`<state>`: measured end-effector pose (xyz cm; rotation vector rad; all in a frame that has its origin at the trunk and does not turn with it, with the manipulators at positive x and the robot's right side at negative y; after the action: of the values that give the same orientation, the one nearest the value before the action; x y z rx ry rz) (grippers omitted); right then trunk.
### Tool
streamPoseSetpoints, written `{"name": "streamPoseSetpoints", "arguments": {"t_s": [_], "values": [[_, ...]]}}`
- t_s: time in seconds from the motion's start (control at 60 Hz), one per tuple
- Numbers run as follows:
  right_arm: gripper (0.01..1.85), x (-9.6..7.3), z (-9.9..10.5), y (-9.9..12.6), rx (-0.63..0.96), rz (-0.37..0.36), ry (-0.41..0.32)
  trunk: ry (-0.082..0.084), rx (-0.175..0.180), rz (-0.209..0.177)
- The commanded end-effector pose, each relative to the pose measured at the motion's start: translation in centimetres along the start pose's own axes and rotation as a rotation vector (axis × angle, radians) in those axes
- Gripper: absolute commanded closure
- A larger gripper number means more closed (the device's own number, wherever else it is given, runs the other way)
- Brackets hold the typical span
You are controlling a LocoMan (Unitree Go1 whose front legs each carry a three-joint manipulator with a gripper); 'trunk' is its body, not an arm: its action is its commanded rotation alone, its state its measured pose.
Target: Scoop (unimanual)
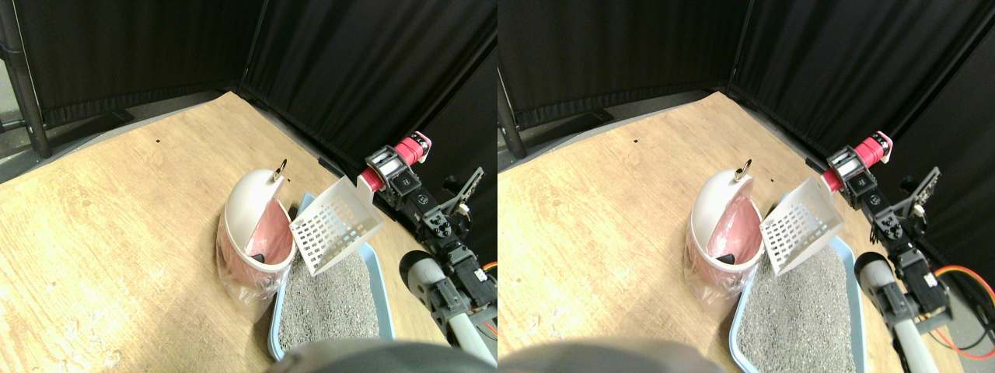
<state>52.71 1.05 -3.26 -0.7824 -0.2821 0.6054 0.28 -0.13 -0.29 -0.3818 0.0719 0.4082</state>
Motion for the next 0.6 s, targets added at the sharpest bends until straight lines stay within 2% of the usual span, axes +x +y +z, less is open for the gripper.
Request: {"name": "streamPoseSetpoints", "arguments": {"t_s": [0.017,0.15,0.283,0.383,0.45,0.483,0.55,0.6], "values": [[1.8,0.1,0.7,-0.1,0.014,-0.034,-0.025,-0.035,-0.01,0.012],[1.8,0.0,0.3,-0.2,0.031,-0.053,-0.015,-0.03,0.0,0.004],[1.8,-0.1,-0.6,-0.6,0.061,-0.11,0.008,-0.029,0.014,-0.01],[1.8,-0.5,-1.3,-1.1,0.139,-0.153,0.029,-0.029,0.022,-0.022],[1.7,-0.9,-1.8,-1.5,0.195,-0.185,0.022,-0.029,0.029,-0.033],[1.61,-1.1,-2.2,-1.8,0.274,-0.205,0.025,-0.025,0.032,-0.039],[1.56,-1.5,-3.0,-2.3,0.342,-0.235,0.023,-0.025,0.038,-0.047],[1.66,-1.7,-3.4,-2.5,0.368,-0.255,0.04,-0.024,0.045,-0.057]]}}
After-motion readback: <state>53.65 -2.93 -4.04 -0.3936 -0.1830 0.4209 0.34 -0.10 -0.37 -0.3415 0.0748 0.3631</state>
